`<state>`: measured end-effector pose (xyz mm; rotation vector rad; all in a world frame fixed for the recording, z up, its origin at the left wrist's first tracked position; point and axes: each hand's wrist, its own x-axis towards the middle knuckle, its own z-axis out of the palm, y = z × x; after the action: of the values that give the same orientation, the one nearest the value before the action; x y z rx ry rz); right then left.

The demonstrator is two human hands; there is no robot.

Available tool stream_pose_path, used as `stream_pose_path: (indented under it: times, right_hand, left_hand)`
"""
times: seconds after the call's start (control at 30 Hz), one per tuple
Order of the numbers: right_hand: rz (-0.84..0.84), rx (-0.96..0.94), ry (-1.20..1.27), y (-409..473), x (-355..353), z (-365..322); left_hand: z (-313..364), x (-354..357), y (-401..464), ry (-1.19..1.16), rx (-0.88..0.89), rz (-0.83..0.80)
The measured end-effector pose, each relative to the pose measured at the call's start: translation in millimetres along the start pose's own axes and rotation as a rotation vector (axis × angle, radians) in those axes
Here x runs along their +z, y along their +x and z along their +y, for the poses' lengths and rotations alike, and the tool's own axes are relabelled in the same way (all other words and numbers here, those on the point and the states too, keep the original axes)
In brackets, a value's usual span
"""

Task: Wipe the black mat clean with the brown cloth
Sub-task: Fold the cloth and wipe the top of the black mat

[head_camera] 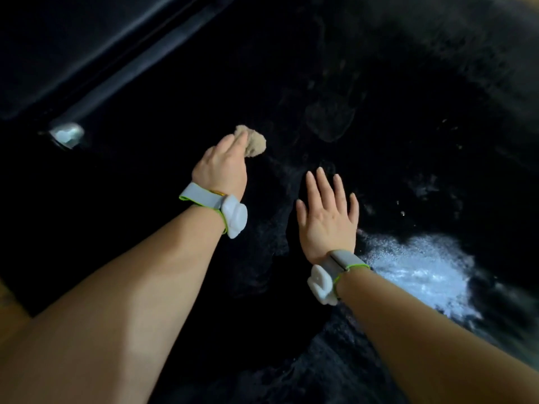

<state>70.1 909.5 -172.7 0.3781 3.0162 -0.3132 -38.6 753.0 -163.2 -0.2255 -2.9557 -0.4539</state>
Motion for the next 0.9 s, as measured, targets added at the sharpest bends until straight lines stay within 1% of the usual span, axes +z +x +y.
stream_pose_path:
  times: [0.07, 0.1, 0.17, 0.23, 0.37, 0.43, 0.57, 0.6, 0.63, 0.67, 0.73, 0.77, 0.8, 0.83, 0.87, 0.9]
  right_hand:
    - [0.1, -0.012, 0.002, 18.1, -8.7, 11.9]
    - [0.107, 0.0, -0.009, 31.2, -13.2, 21.8]
    - [0.041, 0.056, -0.018, 57.0, -21.5, 41.9]
    - [-0.015, 0.085, -0.034, 72.3, -20.0, 50.2]
    - [-0.002, 0.08, -0.022, 71.7, -16.9, 49.1]
    - [0.002, 0.09, -0.015, 69.3, -17.2, 49.1]
    - [-0.008, 0.092, -0.022, 70.4, -18.1, 50.3]
    - [-0.007, 0.092, -0.024, 69.4, -17.5, 50.2]
    - [-0.003, 0.095, -0.022, 69.3, -17.6, 50.4]
    - [-0.003, 0.098, -0.018, 69.7, -17.9, 50.7]
    - [0.0, 0.099, -0.013, 70.7, -17.7, 50.6]
    - [0.002, 0.096, -0.015, 69.9, -17.7, 49.8]
    - [0.008, 0.095, -0.017, 69.9, -17.5, 50.0]
    - [0.015, 0.094, -0.017, 70.0, -17.4, 50.0]
    - [0.019, 0.094, -0.015, 69.8, -17.2, 49.7]
    - [0.019, 0.093, -0.011, 70.4, -17.5, 49.4]
  left_hand:
    - [-1.0, 3.4, 2.0, -0.006, -0.001, 0.015]
    - [-1.2, 4.2, 2.5, -0.013, 0.016, 0.027]
    - [-2.2, 7.8, 1.1, -0.011, 0.043, 0.061]
    - [-3.9, 7.1, -0.2, -0.005, 0.025, 0.05]
    - [1.0, 2.0, 1.0, 0.066, -0.001, -0.033]
    - [2.9, -1.6, -1.3, 0.075, 0.032, -0.073]
    - [-0.4, -8.6, 4.5, 0.038, 0.219, -0.112]
    - [-5.2, -8.7, 10.2, 0.037, 0.234, -0.123]
    - [-8.1, -10.2, 18.0, 0.029, 0.189, -0.112]
    - [-9.6, -11.6, 27.4, 0.015, 0.078, -0.086]
    - [-7.6, -9.0, 44.6, -0.021, -0.236, -0.017]
    - [-1.9, -8.1, 46.9, -0.031, -0.35, -0.008]
    - [6.3, -5.9, 45.1, -0.027, -0.38, -0.012]
    - [16.5, -4.2, 39.0, -0.019, -0.335, -0.015]
    - [26.1, -0.6, 28.2, -0.038, -0.231, -0.005]
    - [36.1, 2.9, 15.3, -0.087, -0.085, 0.002]
